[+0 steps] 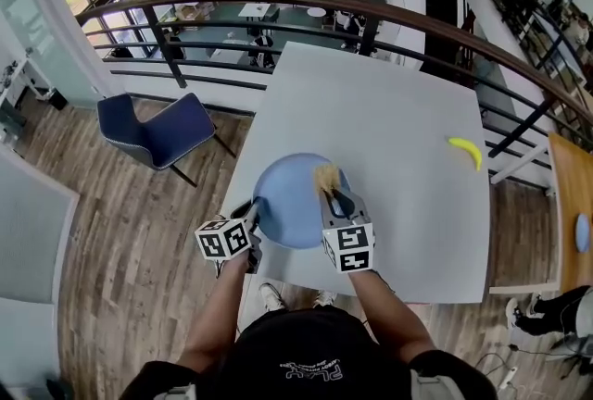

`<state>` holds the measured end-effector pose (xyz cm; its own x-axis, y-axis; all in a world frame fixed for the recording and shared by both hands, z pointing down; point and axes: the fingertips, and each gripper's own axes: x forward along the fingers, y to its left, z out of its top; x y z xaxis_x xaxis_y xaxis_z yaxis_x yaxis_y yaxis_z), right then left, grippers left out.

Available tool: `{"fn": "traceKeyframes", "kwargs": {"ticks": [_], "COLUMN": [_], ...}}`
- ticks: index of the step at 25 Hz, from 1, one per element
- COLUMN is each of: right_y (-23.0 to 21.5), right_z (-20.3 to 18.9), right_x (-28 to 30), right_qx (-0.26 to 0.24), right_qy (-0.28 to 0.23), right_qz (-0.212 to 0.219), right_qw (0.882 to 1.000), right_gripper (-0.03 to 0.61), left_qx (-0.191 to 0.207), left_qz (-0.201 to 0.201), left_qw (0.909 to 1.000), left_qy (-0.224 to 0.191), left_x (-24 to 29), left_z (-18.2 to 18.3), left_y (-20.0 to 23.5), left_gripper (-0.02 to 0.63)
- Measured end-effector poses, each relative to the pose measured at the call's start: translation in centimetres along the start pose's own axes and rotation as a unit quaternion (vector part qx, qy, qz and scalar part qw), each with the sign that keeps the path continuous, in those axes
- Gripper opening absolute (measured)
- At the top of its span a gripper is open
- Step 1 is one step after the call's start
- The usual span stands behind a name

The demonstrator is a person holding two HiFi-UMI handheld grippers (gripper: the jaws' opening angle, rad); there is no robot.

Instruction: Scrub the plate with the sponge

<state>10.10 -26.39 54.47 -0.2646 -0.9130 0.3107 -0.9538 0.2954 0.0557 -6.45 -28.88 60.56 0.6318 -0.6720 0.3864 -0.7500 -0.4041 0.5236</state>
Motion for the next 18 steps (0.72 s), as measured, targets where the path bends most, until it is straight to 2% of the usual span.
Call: {"fn": "traceKeyframes", "kwargs": {"ticks": [6,18], "right_y": [0.4,0.4], "right_z": [-2.9,-8.4], "right_x": [-0.8,-1.9], "right_qx": [-0.005,0.010], "right_qy": [0.031,0.089], "right_qz": [0.008,0.016], "right_qw": [0.999,0.996], "right_gripper": [0.057,0.057], "left_qx": [-0.023,-0.095], "left_qz": [0.008,0.034], "left_qw": [0.9983,0.9900], "left_qy": [0.054,0.099], "left_x": [1.0,1.1], "left_z": [-5.3,-13.1], "left_y": [1.1,3.3], "left_gripper": [0.028,0.031]}}
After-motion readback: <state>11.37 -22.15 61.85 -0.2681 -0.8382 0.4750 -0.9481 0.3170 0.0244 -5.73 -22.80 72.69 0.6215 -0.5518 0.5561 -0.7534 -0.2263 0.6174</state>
